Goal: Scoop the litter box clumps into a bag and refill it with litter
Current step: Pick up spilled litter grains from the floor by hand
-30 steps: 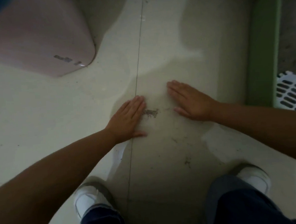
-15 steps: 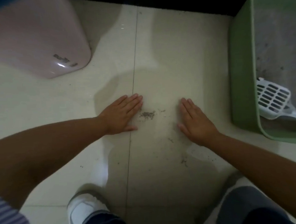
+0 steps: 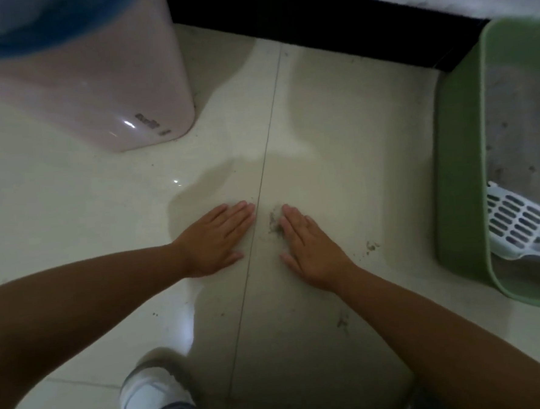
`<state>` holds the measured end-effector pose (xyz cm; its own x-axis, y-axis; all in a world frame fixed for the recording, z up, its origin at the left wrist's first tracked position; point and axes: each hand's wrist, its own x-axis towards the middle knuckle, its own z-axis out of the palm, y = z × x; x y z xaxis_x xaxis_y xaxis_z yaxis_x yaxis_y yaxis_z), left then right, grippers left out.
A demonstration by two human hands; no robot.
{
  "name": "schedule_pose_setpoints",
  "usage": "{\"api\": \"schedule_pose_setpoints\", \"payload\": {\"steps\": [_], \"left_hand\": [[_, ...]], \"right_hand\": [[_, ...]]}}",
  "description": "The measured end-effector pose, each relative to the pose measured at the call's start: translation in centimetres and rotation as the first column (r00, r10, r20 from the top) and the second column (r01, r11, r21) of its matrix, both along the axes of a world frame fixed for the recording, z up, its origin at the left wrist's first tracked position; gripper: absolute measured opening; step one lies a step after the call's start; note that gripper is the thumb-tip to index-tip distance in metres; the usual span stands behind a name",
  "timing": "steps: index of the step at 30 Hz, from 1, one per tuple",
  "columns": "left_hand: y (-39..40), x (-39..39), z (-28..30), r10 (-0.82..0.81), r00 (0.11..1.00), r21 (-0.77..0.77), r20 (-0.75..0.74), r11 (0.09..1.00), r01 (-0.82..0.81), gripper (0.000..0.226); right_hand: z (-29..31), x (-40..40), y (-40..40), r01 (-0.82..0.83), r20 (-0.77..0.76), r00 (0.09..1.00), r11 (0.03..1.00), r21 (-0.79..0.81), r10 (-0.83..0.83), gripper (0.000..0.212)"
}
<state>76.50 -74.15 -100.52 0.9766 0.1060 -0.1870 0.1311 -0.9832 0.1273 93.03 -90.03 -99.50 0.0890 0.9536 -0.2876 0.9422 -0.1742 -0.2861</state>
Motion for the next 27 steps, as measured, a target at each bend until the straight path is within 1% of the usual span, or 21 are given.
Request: {"api": "schedule_pose_setpoints", "payload": {"steps": [2,3,6,9,11,12,13,14,15,16,18,20,21,24,25,26,27], "left_hand": [[0.2,0.3,0.0,0.019,1.0,0.006,0.023,1.0,-0.02,0.06],[0.4,0.4,0.0,0.02,0.999,0.023,0.039,1.0,-0.021,0.057],[0.5,1.3,0.1,-0.017,0.997,0.085,0.08,0.996,0.01,0.058],[-0.8,2.9,1.1,-0.037,0.99,0.043,0.133,0.999,0.032,0.052],[-1.9,4.1,1.5,-0.073,0.988,0.006,0.133,0.997,0.073,0.04],[-2.2,4.7,1.7,-0.098,0.989,-0.016,0.11,0.995,0.1,0.033],[-2.3,5.2,2.2,-0.112,0.991,-0.035,0.075,0.993,0.115,0.038],[-2.0,5.7,2.4,-0.128,0.99,-0.038,0.066,0.991,0.131,0.05],[-1.6,6.0,2.6,-0.147,0.988,-0.041,0.054,0.988,0.149,0.057],[-1.3,6.4,2.8,-0.171,0.984,-0.052,0.05,0.983,0.173,0.059],[-1.1,6.9,3.1,-0.258,0.965,-0.078,0.056,0.962,0.261,0.052],[-1.3,7.1,3.1,-0.334,0.939,-0.079,0.084,0.937,0.34,0.033],[-1.3,7.1,3.2,-0.339,0.936,-0.073,0.093,0.935,0.346,0.032],[-1.7,7.3,3.4,-0.332,0.942,-0.074,0.044,0.94,0.334,0.029],[-2.1,7.6,3.8,-0.311,0.951,-0.084,-0.004,0.947,0.309,0.033],[-2.7,8.1,4.1,-0.283,0.957,-0.046,-0.069,0.959,0.28,0.038],[-3.3,8.5,4.1,-0.268,0.945,0.01,-0.188,0.961,0.275,0.047]], "right_hand": [[0.0,0.9,0.2,-0.115,0.023,0.993,0.991,0.063,0.113,0.059],[0.2,1.6,0.3,-0.134,0.035,0.991,0.987,0.091,0.131,0.056],[1.0,5.0,1.2,-0.15,0.162,0.979,0.974,0.171,0.123,0.048],[2.0,9.0,1.3,-0.208,0.228,0.957,0.971,0.121,0.176,0.052],[2.6,11.0,0.6,-0.283,0.264,0.93,0.957,0.069,0.256,0.053],[2.8,11.8,0.2,-0.329,0.262,0.915,0.943,0.047,0.307,0.054],[3.0,12.3,-0.2,-0.375,0.248,0.902,0.926,0.043,0.353,0.053],[3.1,12.6,-0.6,-0.406,0.233,0.893,0.912,0.049,0.385,0.052],[3.1,12.7,-0.9,-0.422,0.228,0.889,0.904,0.07,0.397,0.049],[2.8,12.6,-1.3,-0.418,0.221,0.894,0.904,0.093,0.391,0.046],[1.6,12.1,-1.8,-0.38,0.185,0.917,0.916,0.129,0.354,0.05],[0.3,11.2,-2.3,-0.359,0.167,0.927,0.925,0.129,0.336,0.051],[-0.2,10.9,-2.4,-0.356,0.18,0.926,0.926,0.129,0.331,0.05],[-0.4,10.4,-1.5,-0.35,0.184,0.928,0.926,0.141,0.323,0.052],[-0.3,10.4,-1.3,-0.356,0.176,0.928,0.921,0.155,0.329,0.052],[-0.3,10.5,-1.0,-0.364,0.171,0.926,0.916,0.17,0.336,0.051],[-0.4,10.6,-0.9,-0.37,0.169,0.925,0.911,0.181,0.341,0.048]]}}
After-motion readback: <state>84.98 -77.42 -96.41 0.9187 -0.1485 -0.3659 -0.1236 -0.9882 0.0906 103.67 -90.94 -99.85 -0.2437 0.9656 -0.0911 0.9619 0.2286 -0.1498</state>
